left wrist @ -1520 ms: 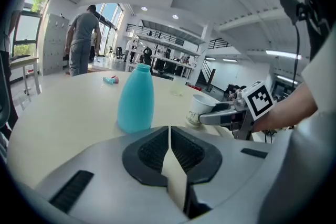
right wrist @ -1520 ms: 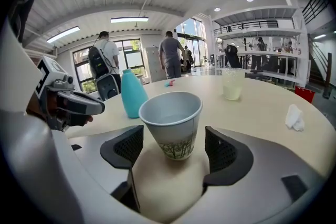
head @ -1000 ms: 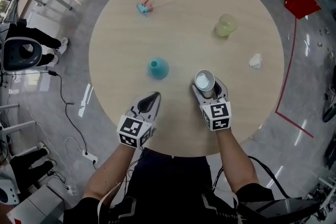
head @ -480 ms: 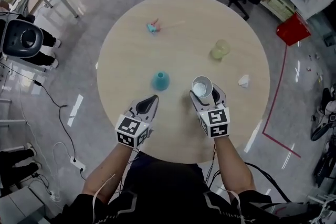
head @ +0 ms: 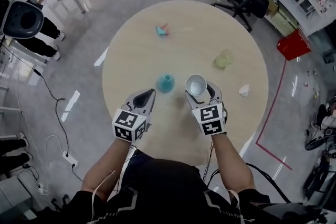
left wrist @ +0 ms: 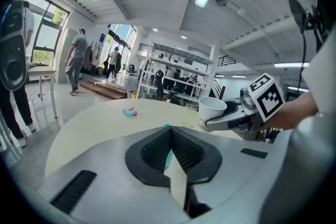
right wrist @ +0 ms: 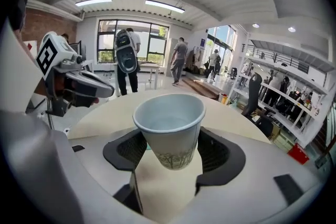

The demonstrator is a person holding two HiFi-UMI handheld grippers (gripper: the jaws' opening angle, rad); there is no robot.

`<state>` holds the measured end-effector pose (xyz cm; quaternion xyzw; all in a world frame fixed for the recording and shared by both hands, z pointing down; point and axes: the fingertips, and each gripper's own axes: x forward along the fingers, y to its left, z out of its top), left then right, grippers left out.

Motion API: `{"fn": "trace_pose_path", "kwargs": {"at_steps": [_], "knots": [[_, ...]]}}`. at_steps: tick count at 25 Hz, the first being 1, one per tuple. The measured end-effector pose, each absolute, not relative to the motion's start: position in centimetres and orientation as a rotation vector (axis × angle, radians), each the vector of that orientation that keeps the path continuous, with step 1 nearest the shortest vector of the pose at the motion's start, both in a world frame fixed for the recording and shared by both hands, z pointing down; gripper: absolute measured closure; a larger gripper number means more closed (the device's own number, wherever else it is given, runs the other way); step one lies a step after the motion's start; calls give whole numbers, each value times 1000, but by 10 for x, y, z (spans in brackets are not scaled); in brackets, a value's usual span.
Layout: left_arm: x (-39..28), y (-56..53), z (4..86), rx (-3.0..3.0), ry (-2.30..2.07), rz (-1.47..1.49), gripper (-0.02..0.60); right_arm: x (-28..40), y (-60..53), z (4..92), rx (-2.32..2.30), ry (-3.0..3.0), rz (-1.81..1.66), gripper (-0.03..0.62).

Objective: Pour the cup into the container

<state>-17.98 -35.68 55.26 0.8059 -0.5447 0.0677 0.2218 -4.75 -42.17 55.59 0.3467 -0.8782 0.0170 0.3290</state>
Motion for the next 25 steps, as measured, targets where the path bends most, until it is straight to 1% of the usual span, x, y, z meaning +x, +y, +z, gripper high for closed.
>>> {"fn": "trace_pose_path", "kwargs": {"at_steps": [7, 15, 25], "knots": [[-190, -359, 556, 2211, -1535, 155, 591, -70, -428, 567, 818, -2205, -81, 287], [-201, -365, 565, 2190, -1525, 157, 591, -87, -439, 577, 781, -2108, -146, 287], [-201, -364, 571, 2200, -1489, 185, 591, -90, -446, 593, 739, -1994, -197, 287]]}}
